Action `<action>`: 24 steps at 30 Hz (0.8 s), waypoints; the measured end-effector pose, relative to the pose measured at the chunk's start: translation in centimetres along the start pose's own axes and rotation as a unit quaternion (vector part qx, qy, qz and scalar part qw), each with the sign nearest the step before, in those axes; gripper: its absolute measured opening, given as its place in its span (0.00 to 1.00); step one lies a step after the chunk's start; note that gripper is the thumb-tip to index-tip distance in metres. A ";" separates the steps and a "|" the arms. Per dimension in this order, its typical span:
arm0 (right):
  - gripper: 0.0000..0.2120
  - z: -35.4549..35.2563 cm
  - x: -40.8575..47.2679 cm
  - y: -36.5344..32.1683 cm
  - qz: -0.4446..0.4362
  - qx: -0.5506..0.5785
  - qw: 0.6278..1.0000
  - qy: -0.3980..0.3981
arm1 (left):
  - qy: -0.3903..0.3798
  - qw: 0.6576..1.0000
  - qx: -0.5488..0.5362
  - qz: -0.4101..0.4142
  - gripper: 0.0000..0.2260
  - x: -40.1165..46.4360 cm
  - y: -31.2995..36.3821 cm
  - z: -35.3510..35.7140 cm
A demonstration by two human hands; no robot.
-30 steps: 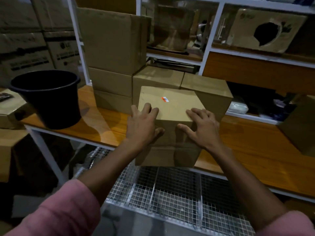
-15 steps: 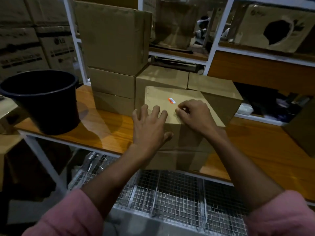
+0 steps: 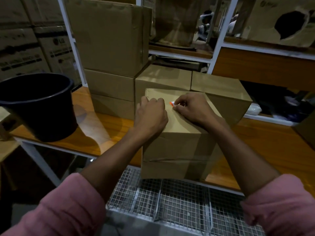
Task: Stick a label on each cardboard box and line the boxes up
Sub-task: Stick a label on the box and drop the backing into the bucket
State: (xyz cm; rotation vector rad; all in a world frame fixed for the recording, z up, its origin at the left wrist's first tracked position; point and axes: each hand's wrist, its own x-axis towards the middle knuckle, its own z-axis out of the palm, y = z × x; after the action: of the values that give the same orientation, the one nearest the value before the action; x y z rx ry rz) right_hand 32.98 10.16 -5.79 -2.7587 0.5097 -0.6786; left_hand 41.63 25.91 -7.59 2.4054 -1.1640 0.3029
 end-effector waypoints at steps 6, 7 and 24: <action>0.09 -0.3 0.8 0.1 -0.027 -0.013 0.999 -0.026 | 0.011 1.000 0.004 0.001 0.11 -0.2 -0.1 0.2; 0.09 -0.3 0.9 0.1 -0.032 -0.018 0.999 -0.027 | 0.013 1.000 0.006 0.002 0.11 -0.2 -0.1 0.2; 0.08 -0.6 1.5 0.1 -0.005 0.034 0.999 0.006 | 0.016 0.999 0.021 0.023 0.13 -0.1 -0.1 0.3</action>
State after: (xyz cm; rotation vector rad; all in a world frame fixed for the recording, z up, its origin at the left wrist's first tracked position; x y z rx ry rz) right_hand 33.93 9.43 -4.73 -2.6969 0.4652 -0.7012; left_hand 41.69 25.91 -7.92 2.4033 -1.2130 0.3824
